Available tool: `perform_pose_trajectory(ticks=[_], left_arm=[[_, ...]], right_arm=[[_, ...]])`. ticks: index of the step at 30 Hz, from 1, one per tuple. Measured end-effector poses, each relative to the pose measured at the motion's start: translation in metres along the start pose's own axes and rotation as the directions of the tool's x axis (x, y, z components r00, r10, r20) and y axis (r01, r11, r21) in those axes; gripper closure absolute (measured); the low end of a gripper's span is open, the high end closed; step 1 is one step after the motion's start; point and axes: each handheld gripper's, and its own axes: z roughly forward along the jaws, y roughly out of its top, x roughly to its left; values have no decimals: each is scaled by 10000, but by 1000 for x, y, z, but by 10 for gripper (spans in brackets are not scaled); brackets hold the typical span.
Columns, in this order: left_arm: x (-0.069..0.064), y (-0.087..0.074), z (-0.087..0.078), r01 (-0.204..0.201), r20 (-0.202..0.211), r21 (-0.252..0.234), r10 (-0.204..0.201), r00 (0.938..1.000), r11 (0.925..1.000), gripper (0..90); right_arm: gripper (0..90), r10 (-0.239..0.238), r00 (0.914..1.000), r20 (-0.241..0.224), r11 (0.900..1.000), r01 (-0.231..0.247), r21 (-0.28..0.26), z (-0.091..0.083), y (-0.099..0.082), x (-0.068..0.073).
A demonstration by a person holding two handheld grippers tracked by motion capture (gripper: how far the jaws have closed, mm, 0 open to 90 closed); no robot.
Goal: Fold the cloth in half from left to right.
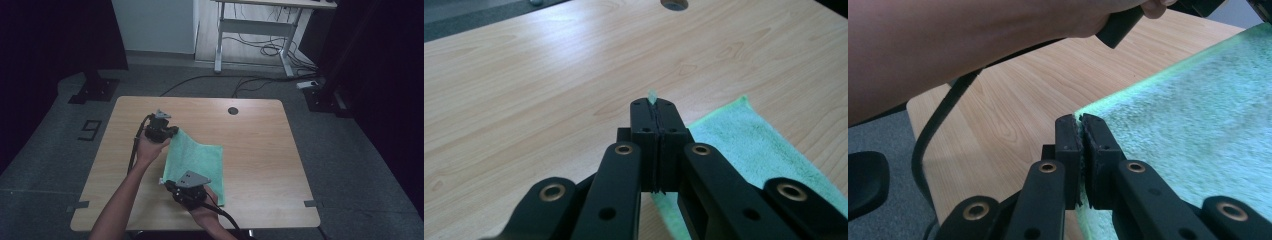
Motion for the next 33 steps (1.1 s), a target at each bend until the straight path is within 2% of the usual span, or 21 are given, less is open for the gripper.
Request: perform_pose_trajectory(ticks=[6, 13, 23, 33], left_arm=[[3, -4, 0, 73, -18, 34, -73, 10000, 10000, 888], [10, 3, -20, 84, -265, -258, -91, 9996, 9996, 889], [-2, 2, 11, 94, 3, 210, -94, 10000, 9997, 888], [-9, 3, 35, 260, 15, 717, -262, 9997, 9971, 886]], right_arm=[[857, 233, 9997, 20, 9996, -233, 162, 4, -8, -6], [857, -32, 9999, -114, 9998, 29, -185, 7, 2, 4], [856, 223, 9998, 4, 9997, -223, -43, 4, -12, -1], [855, 553, 9982, 239, 9985, -552, -51, -7, -25, -13]])
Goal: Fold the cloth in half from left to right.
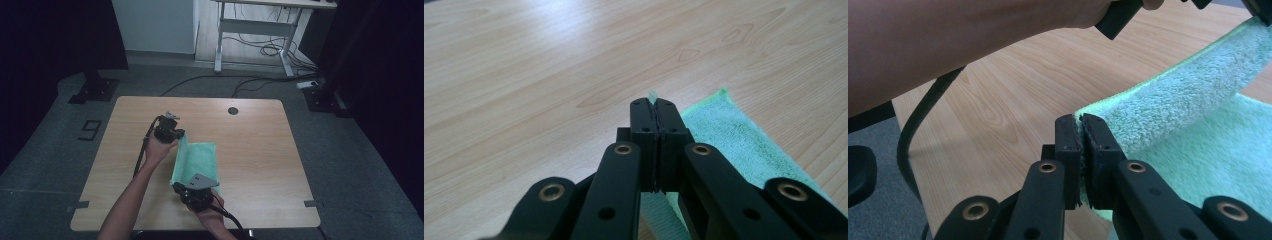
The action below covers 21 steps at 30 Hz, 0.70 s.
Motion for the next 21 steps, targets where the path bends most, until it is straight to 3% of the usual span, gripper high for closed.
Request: perform_pose_trajectory(ticks=[9, 21], left_arm=[[-10, 2, 14, -119, 52, 232, 118, 9999, 9997, 883], [-17, 6, 12, -297, -33, 155, 297, 9996, 9994, 881]], right_arm=[[855, 167, 9998, 106, 9998, -167, 52, -6, -10, -8], [855, 345, 9994, -22, 9993, -345, -164, -11, -7, -10]])
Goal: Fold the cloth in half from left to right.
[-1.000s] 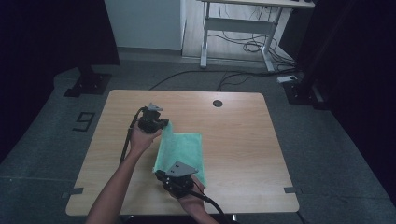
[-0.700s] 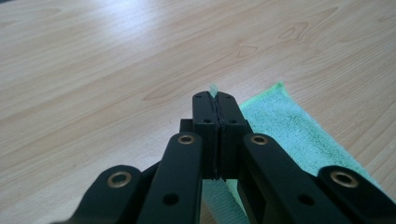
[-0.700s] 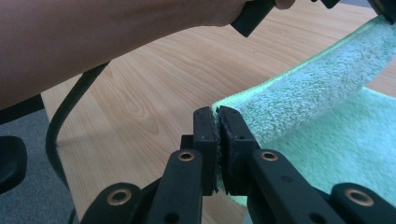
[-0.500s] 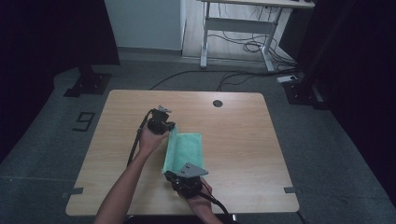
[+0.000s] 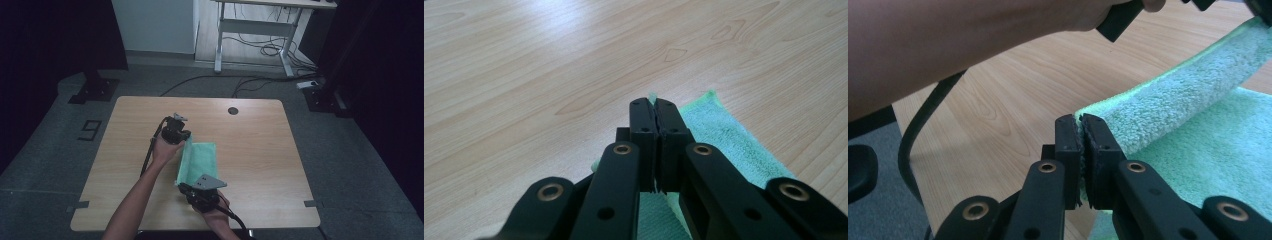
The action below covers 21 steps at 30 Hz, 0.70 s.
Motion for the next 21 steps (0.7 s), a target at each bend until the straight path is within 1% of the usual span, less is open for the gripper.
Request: perform_pose_trajectory(ticks=[3, 10, 18, 21], left_arm=[[-1, 0, 5, 47, 46, 97, -47, 10000, 9999, 881], [-6, -2, 16, -8, 110, 272, 5, 9999, 9996, 879], [-18, -1, 31, -266, 244, 430, 255, 9994, 9987, 879], [-24, 0, 36, -470, 272, 507, 457, 9986, 9976, 878]], right_arm=[[854, 23, 10000, 52, 10000, -22, -9, -2, -2, -1], [854, 156, 9998, 105, 9999, -157, 15, -5, -7, -4], [854, 424, 9989, 187, 9990, -426, 97, -7, -15, -11], [854, 530, 9983, 222, 9986, -531, 71, -9, -17, -13]])
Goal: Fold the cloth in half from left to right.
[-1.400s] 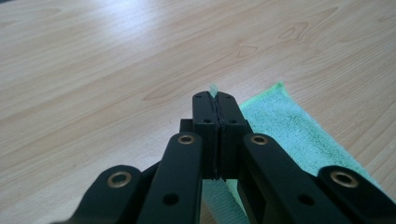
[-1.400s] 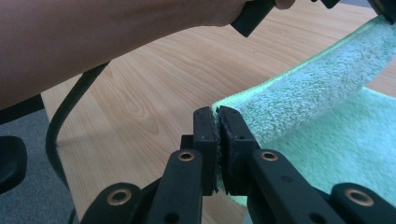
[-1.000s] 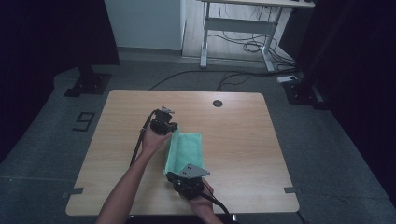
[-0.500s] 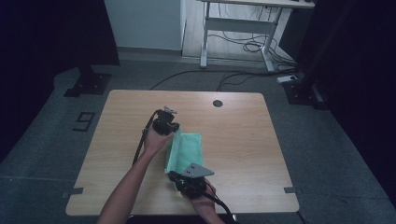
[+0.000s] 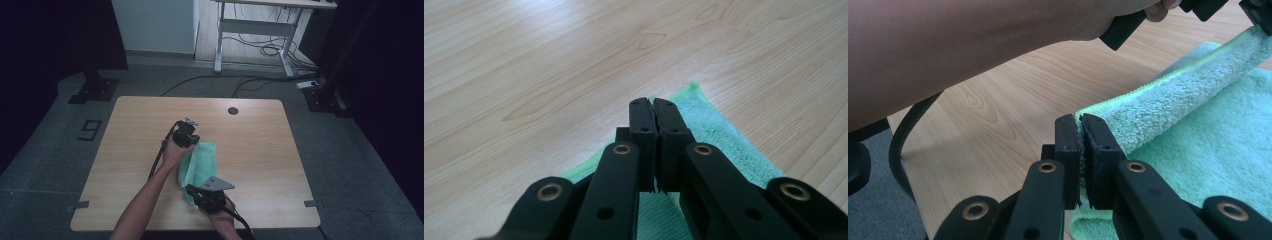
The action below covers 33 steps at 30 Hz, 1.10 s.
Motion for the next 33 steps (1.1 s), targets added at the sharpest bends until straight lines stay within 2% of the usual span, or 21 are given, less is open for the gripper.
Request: perform_pose_trajectory(ticks=[12, 25, 27, 29, 33], left_arm=[[-19, 9, 23, -461, 198, 267, 455, 9988, 9986, 873], [-28, 8, 53, -347, 380, 480, 329, 9987, 9982, 856], [-29, 7, 56, -438, 509, 538, 411, 9979, 9976, 824], [-31, 6, 57, -554, 548, 528, 525, 9971, 9971, 755], [-28, 8, 44, -503, 627, 52, 499, 9968, 9987, 608]], right_arm=[[853, 483, 9987, 169, 9988, -483, -6, -9, -11, -15], [838, 870, 9952, 446, 9958, -881, 235, -15, -19, -30], [823, 982, 9940, 480, 9946, -997, 294, -16, -22, -32], [795, 965, 9936, 586, 9943, -990, 407, -18, -24, -33], [681, 910, 9912, 965, 9941, -962, 503, -22, -27, -35]])
